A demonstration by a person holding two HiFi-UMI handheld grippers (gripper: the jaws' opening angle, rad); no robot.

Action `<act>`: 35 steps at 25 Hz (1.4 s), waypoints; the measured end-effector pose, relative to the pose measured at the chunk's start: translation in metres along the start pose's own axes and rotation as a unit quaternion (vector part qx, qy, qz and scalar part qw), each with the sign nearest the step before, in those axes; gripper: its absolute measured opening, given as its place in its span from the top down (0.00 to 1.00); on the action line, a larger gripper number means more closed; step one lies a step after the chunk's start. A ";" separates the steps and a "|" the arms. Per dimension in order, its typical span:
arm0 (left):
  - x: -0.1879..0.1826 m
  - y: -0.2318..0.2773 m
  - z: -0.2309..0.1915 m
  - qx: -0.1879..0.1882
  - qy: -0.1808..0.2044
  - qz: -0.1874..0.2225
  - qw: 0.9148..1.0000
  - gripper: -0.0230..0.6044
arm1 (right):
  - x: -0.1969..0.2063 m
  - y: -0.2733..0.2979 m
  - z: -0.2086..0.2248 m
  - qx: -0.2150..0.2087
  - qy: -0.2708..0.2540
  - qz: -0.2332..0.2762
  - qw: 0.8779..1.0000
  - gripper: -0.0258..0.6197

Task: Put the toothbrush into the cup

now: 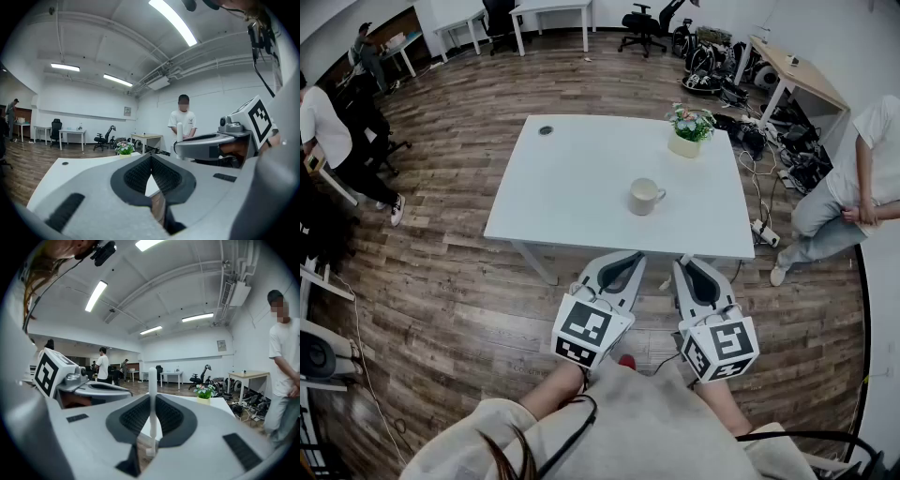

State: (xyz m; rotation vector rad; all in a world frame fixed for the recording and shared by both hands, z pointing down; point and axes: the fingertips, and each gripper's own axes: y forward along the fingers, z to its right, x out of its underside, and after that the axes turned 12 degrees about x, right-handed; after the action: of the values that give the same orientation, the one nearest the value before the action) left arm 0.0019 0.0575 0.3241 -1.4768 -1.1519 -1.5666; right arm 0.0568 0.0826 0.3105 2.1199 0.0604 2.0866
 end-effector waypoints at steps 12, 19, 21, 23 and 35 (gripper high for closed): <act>-0.002 -0.008 0.018 0.014 -0.008 0.027 1.000 0.95 | -0.002 -0.023 -0.010 0.004 -0.012 0.010 1.000 0.89; -0.003 -0.019 0.002 0.006 -0.014 0.026 1.000 0.95 | -0.004 -0.012 -0.021 0.001 -0.001 0.012 1.000 0.89; 0.000 -0.018 0.001 0.008 -0.017 0.023 1.000 0.95 | -0.002 -0.010 -0.021 0.001 0.005 0.011 1.000 0.89; 0.004 -0.018 0.001 0.014 -0.015 0.019 1.000 0.95 | -0.001 -0.008 -0.022 0.002 0.009 0.011 1.000 0.88; 0.013 -0.030 -0.012 0.029 -0.009 0.020 0.999 0.95 | 0.001 -0.003 -0.026 0.035 0.014 0.011 0.999 0.89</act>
State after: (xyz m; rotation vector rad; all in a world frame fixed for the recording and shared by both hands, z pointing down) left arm -0.0314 0.0586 0.3328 -1.4696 -1.1618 -1.4845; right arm 0.0311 0.0884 0.3116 2.1413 0.1138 2.1565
